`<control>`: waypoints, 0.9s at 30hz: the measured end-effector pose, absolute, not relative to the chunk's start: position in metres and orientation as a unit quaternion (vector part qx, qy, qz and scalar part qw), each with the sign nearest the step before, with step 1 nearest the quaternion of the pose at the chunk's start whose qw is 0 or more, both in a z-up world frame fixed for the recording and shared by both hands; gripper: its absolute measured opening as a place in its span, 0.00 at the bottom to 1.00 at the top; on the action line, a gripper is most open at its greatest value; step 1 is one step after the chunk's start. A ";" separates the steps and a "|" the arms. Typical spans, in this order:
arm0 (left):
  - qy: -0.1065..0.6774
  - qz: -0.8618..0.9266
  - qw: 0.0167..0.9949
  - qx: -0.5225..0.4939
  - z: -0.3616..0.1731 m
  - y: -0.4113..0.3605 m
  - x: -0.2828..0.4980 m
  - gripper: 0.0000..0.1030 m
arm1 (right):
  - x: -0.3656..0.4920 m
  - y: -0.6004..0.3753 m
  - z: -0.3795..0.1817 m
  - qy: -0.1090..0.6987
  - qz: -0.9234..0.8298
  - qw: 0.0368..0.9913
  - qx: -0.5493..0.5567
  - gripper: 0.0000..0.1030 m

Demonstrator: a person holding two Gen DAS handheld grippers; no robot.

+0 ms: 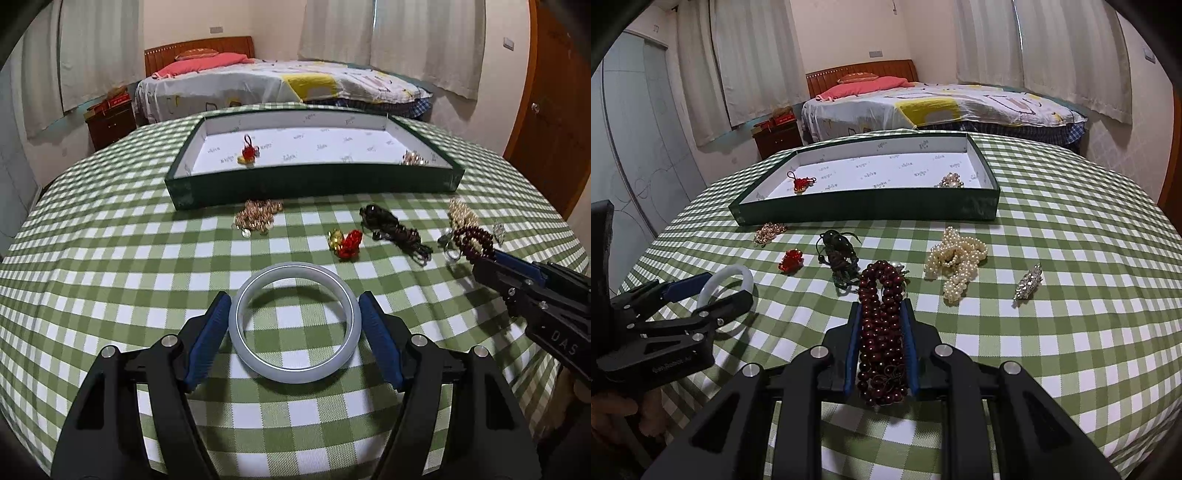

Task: Organize jewelry
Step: 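Carry the bangle and bead bracelet into the green box and release both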

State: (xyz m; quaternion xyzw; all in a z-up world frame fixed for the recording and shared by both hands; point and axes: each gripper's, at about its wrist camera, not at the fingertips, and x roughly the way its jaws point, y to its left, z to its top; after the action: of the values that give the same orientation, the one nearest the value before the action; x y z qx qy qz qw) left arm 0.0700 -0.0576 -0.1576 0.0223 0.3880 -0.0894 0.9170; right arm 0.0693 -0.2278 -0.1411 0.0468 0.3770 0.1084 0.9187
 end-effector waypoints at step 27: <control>0.297 -0.089 0.951 -0.012 -0.074 -0.047 0.138 0.67 | 0.132 -0.227 -0.065 0.290 0.113 0.949 0.050 0.21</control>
State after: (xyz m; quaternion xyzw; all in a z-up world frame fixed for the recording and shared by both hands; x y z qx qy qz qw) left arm 0.1376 -0.0465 -0.0743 -0.0118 0.2970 -0.0894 0.9506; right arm 0.1317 -0.2270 -0.0652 0.0497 0.2900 0.1127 0.9491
